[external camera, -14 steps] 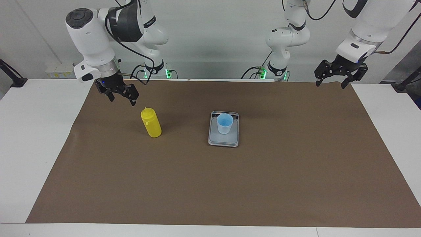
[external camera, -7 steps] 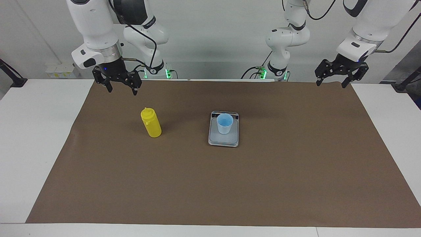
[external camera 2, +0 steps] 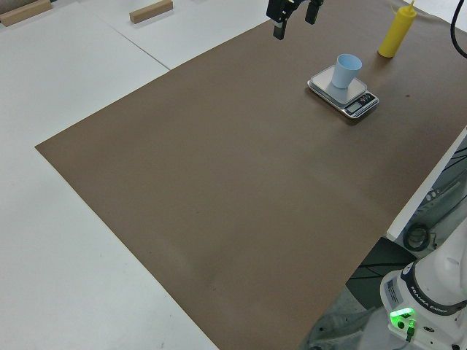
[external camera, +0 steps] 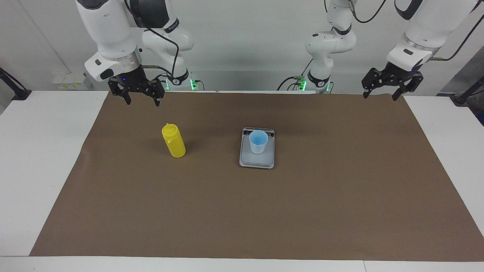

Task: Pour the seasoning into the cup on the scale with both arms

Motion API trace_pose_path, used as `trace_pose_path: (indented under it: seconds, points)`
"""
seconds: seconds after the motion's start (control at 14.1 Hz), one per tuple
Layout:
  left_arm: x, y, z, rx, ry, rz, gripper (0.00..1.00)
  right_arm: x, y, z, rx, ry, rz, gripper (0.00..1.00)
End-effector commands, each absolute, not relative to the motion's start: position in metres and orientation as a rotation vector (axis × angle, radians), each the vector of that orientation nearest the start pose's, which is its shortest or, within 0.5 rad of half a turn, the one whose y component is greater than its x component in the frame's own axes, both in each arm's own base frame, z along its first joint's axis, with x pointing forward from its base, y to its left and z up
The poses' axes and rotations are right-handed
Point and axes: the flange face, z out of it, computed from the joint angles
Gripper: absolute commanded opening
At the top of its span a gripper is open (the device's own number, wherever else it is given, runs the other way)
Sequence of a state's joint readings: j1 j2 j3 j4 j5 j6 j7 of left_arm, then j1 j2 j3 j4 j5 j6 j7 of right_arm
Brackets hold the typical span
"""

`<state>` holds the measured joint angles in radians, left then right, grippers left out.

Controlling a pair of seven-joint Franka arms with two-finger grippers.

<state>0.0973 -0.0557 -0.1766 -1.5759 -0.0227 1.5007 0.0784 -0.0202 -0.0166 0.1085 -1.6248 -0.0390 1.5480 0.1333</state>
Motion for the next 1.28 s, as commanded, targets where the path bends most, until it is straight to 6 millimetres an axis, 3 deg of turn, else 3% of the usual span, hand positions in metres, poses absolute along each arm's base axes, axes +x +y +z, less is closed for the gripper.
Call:
trace_pose_path:
  seconds: [0.0, 0.43, 0.64, 1.21]
  points:
    - [0.5267, -0.0473, 0.6458, -3.148, 0.244, 0.052, 1.00, 0.5356, 0.0408, 0.6070, -3.166, 0.044, 0.094, 1.00]
    - [0.5269, -0.0481, 0.6460, -3.148, 0.237, 0.048, 1.00, 0.5362, 0.0434, 0.6078, -3.164, 0.063, 0.089, 1.00]
    - [0.5269, -0.0481, 0.6446, -3.148, 0.237, 0.052, 1.00, 0.5377, 0.0419, 0.6090, -3.160, 0.191, 0.073, 1.00]
    - [0.5271, -0.0481, 0.6448, -3.148, 0.234, 0.050, 1.00, 0.5380, 0.0428, 0.6089, -3.104, 0.192, 0.086, 1.00]
